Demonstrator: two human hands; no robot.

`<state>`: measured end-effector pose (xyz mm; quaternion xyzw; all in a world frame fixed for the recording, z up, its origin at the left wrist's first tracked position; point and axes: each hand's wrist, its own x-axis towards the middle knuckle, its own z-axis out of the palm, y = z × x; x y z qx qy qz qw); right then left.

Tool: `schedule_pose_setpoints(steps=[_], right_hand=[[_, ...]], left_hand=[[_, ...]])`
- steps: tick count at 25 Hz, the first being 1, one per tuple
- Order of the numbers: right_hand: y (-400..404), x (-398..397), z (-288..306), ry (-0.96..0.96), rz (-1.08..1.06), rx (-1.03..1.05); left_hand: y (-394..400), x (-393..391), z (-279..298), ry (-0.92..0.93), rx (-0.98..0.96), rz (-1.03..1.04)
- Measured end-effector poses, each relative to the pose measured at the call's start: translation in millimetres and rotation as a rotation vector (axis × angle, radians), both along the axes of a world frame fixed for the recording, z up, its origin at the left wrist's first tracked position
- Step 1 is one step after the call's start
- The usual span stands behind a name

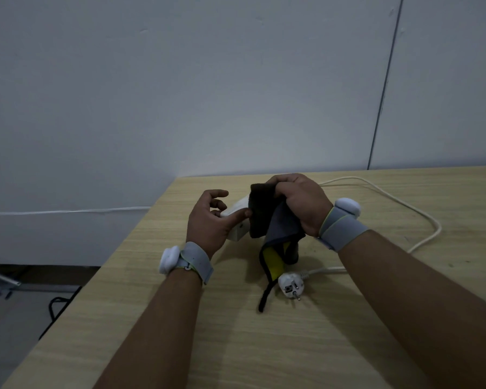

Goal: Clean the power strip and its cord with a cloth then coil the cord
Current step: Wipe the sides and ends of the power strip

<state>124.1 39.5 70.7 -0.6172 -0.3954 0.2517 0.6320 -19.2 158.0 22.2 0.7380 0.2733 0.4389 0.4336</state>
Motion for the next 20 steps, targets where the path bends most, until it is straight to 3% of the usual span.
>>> schedule_pose_setpoints(steps=[4,7,9,12,16,20], right_hand=[[3,12,-3,0.053,-0.204,-0.005],[4,6,-2,-0.134,-0.275,-0.013],[5,-8,-1,-0.299,-0.18,-0.003],[3,-25,2,-0.396,-0.031,0.034],[-7,-22,9,-0.65,0.032,0.117],[-11,-20,8,-0.945,0.094,0.069]], left_hand=[[-1,-2,4,-0.052,-0.162,-0.039],[-3,-1,4,-0.055,-0.165,-0.071],[-5,0,4,-0.037,-0.162,-0.059],[-7,0,3,-0.02,-0.185,-0.072],[-5,-3,2,0.018,-0.193,-0.065],[-2,-1,1,0.039,-0.217,-0.054]])
